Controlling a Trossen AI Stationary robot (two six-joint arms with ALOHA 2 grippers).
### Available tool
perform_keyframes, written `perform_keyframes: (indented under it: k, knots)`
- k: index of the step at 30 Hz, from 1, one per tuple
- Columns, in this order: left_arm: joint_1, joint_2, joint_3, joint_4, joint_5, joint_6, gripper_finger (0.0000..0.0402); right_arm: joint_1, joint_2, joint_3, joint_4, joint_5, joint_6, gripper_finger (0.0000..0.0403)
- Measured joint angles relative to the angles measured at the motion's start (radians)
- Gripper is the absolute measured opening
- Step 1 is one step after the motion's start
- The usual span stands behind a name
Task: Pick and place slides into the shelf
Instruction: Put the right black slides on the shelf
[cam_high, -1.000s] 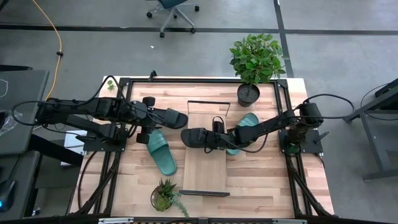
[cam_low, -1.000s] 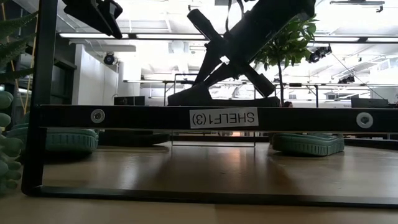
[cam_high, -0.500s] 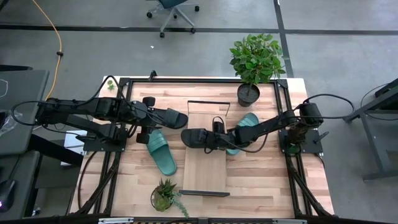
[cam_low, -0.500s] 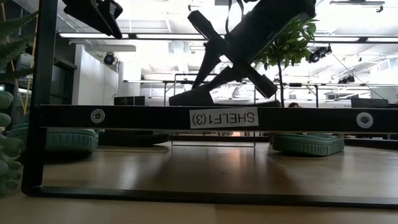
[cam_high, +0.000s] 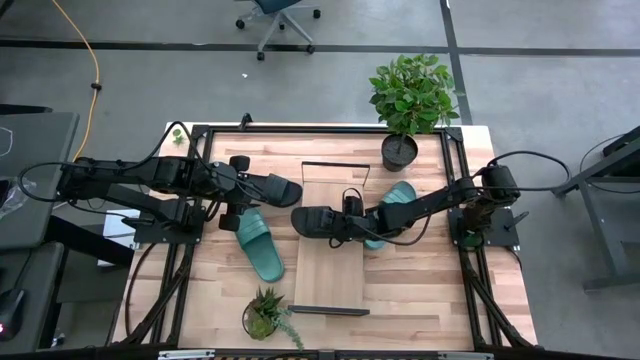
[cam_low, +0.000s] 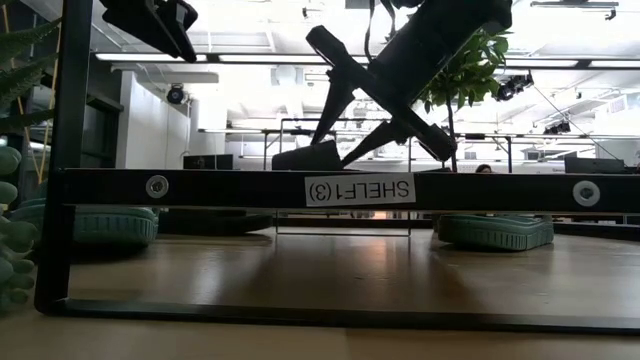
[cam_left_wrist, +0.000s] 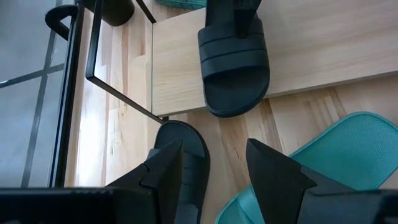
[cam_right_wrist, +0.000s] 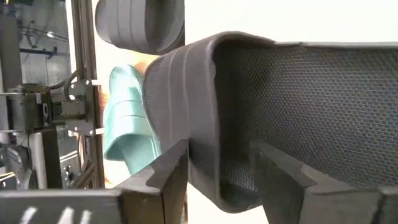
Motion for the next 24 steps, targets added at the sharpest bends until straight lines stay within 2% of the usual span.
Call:
perform_keyframes:
  k: [17, 24]
  knots:
    - [0.0, 0.0, 0.0, -0.039, -0.006, -0.001, 0.0163, 0.006, -0.003, 0.0, -0.014, 0.029, -0.009, 0.0165]
    - [0.001, 0.0, 0.0, -0.048, -0.007, -0.043, 0.0163, 0.046, -0.049, -0.002, -0.14, 0.129, 0.024, 0.0165]
